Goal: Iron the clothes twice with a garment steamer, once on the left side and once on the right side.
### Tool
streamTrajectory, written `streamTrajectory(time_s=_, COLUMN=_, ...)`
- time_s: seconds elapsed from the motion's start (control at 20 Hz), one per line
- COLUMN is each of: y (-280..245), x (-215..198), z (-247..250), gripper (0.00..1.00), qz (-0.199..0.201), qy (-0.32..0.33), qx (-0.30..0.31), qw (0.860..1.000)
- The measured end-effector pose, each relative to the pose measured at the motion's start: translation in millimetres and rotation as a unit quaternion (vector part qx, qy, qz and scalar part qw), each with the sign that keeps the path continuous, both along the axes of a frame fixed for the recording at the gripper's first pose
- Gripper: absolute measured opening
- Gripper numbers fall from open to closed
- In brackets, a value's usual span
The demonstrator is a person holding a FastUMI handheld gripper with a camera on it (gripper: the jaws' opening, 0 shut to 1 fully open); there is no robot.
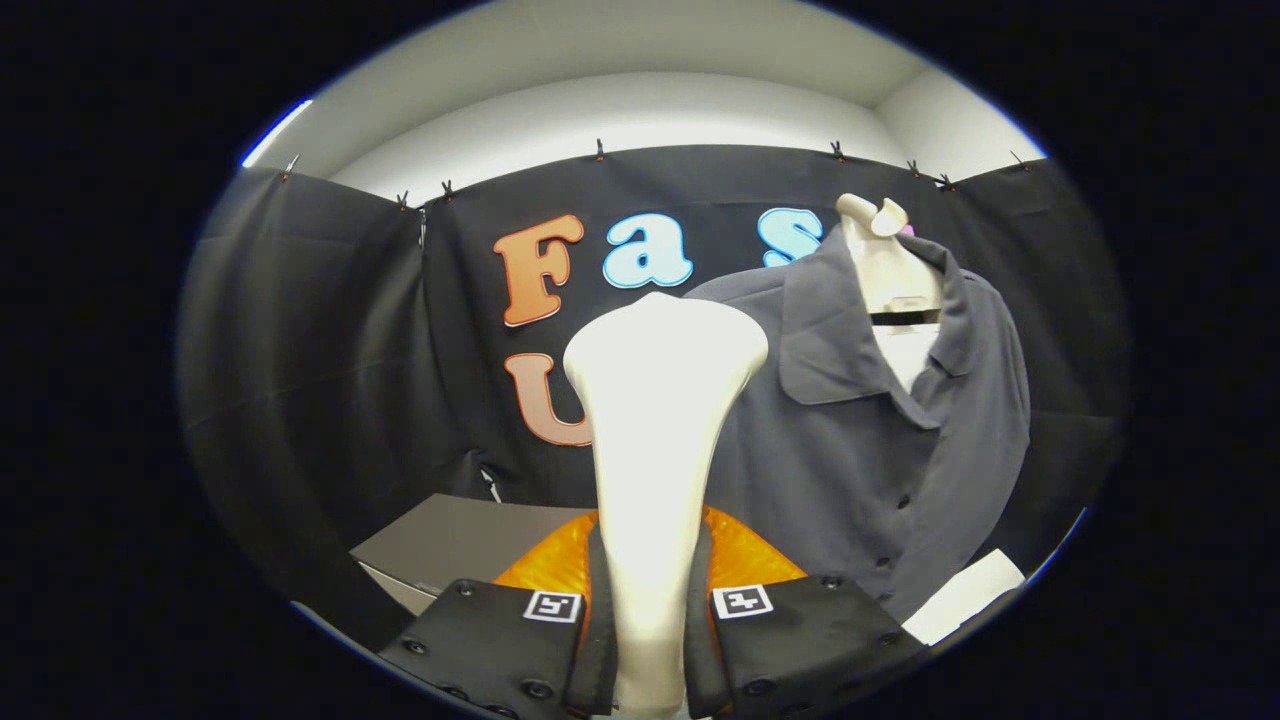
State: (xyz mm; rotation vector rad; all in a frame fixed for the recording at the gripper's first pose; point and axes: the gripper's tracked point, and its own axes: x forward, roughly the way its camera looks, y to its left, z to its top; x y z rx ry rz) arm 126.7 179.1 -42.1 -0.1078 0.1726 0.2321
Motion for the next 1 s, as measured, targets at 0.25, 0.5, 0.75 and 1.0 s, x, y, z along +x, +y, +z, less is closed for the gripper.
streamTrajectory(time_s=0.25, y=-52, x=10, z=9, gripper=0.34, qz=-0.029, qy=-0.009, qx=-0.001, qw=1.0)
streamTrajectory(time_s=0.5, y=-94, x=32, z=8, gripper=0.34, qz=-0.053, qy=-0.011, qx=-0.002, qw=0.999)
streamTrajectory(time_s=0.75, y=-122, x=47, z=-6, gripper=0.34, qz=-0.063, qy=0.0, qx=-0.01, qw=0.998)
streamTrajectory(time_s=1.0, y=-134, x=59, z=-23, gripper=0.34, qz=-0.054, qy=0.007, qx=-0.005, qw=0.998)
